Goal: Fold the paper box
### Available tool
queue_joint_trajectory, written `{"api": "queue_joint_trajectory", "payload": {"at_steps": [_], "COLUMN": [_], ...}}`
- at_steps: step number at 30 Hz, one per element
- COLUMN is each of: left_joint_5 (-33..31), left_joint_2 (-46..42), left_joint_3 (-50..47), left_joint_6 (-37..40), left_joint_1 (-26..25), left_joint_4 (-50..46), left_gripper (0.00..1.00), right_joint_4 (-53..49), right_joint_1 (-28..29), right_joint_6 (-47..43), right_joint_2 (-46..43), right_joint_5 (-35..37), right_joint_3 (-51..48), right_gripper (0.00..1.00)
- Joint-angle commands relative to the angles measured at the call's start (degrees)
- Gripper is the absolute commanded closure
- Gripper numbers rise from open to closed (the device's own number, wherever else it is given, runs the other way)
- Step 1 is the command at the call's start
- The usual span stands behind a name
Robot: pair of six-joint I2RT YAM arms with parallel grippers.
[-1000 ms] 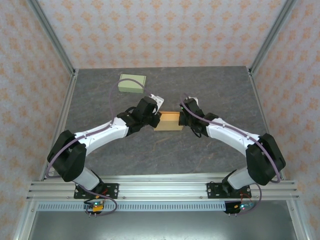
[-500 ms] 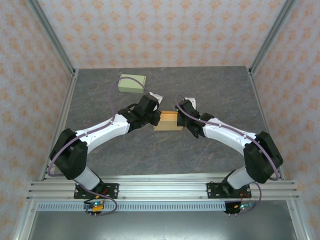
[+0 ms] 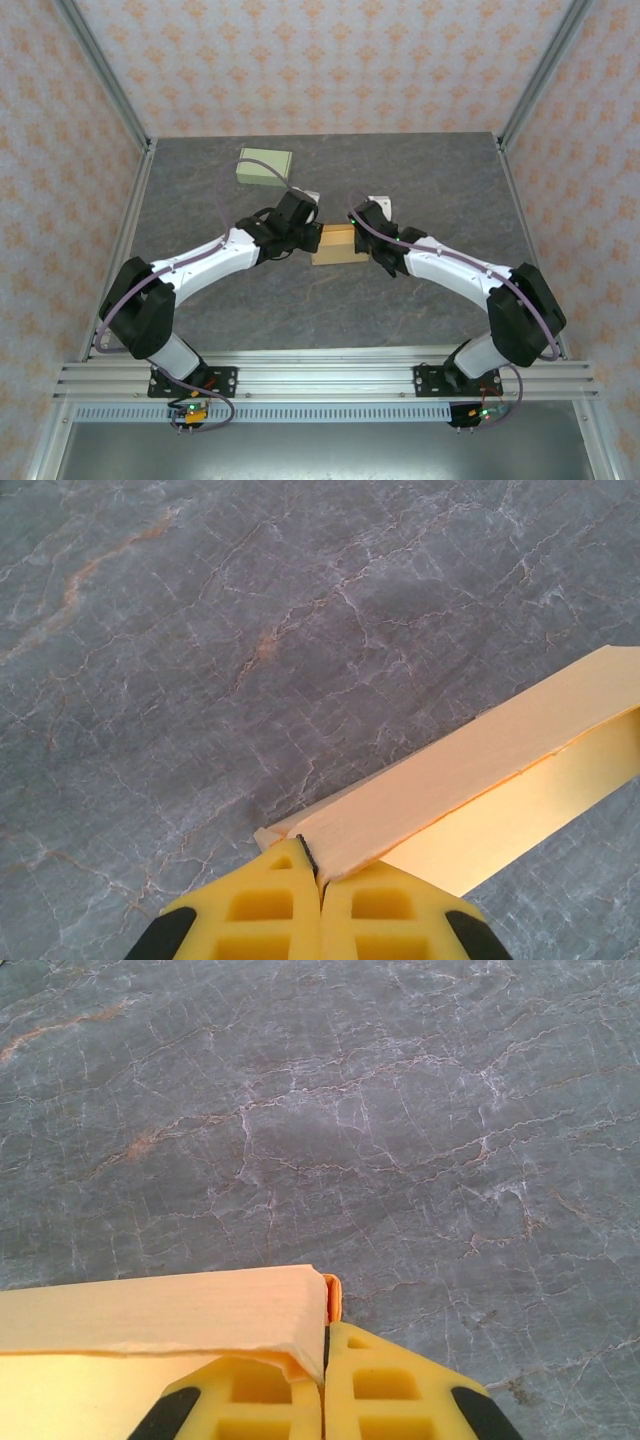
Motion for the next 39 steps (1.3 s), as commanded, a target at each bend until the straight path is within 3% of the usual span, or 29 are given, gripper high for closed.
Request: {"api": "queue_joint_trajectory", "payload": {"at_steps": [1, 18, 39], "left_joint_5": [4.39, 5.25, -17.08], "left_joint_2": [-0.47, -1.05, -2.47], "left_joint_3": [1.37, -0.28, -8.73], "left_joint_6": [-5.34, -14.35, -8.15], "left_joint_1": [-0.69, -0.78, -7.45], "left_joint_4": [2.39, 3.65, 3.58], "left_gripper": [1.0, 1.0, 1.0], "right_joint_4": [-4.24, -3.16, -2.45], "right_joint_1": [1.32, 1.52, 1.52], "right_joint_6": [0.87, 1.68, 2.98], "right_joint_2": [1.69, 1.81, 0.56], "right_joint_5": [-0.95, -0.68, 0.78], "right_joint_3": [-0.18, -1.1, -2.81], "right_gripper": [0.93, 0.93, 0.92]}}
